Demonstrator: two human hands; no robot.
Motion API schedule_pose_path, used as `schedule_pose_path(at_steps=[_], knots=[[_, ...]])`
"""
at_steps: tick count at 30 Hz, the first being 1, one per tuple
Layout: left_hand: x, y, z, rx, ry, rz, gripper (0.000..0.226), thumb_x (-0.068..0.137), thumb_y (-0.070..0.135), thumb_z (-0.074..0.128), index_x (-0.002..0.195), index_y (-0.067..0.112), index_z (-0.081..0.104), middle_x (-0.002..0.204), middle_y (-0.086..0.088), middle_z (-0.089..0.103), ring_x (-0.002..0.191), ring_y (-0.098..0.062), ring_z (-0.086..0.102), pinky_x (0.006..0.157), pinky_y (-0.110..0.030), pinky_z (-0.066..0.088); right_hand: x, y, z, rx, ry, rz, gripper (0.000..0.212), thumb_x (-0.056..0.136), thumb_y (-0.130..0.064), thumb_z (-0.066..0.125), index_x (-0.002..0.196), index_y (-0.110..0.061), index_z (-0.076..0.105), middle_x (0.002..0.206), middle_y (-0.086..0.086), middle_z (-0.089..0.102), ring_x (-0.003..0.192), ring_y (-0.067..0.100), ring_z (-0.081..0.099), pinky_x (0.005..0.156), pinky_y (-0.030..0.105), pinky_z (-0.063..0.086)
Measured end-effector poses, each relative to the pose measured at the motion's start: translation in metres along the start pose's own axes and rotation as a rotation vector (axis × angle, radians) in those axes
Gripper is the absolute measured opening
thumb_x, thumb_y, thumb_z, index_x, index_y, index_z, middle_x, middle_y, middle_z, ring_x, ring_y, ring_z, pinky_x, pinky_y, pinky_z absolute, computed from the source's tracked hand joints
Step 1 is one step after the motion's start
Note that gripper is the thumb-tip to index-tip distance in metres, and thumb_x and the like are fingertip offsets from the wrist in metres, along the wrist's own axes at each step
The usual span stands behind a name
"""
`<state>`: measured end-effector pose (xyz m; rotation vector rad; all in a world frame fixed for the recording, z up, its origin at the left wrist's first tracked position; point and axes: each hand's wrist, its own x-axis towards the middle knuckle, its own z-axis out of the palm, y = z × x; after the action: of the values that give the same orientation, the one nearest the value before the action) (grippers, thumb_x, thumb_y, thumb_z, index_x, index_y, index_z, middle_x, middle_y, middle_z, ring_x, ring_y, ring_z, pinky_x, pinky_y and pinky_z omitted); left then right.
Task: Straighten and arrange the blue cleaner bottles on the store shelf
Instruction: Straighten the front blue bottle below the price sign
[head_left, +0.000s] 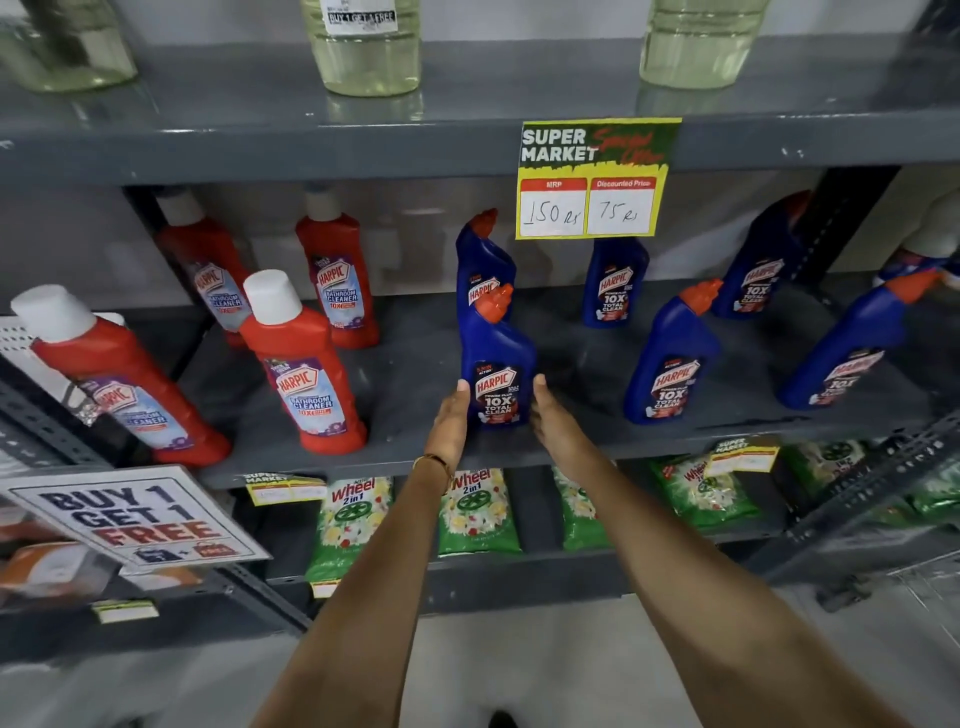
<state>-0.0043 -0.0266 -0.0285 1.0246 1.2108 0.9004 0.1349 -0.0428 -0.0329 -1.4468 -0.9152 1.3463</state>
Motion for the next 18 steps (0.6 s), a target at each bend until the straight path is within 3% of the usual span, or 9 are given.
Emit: schedule_pose_path(at_steps=[9,18], knots=[[-0.017,-0.006,-0.001,0.04,-0.014,0.016,0.064,0.087,0.059,0.034,0.133,0.015,0.04,0.14,-0.009,0.046,0.128,-0.023,0.044,0.113,-0.044,0.03,-0.022,0.005,0.001,0.006,-0.005,-0.041,0.06,0.09,-0.058,0.027,0.138,-0.023,0.034,0.146,0.003,0.041,0.13,0.015,0.039,0.108,0.031,0.029],[-0.018,-0.007,-0.003,0.016,-0.011,0.003,0.056,0.087,0.057,0.035,0.126,0.017,0.042,0.137,-0.009,0.048,0.124,-0.022,0.046,0.111,-0.042,0.033,-0.025,0.004,0.0,-0.052,0.045,-0.008,0.064,0.087,-0.062,0.029,0.138,-0.024,0.034,0.147,0.005,0.039,0.133,0.02,0.037,0.114,0.043,0.027]])
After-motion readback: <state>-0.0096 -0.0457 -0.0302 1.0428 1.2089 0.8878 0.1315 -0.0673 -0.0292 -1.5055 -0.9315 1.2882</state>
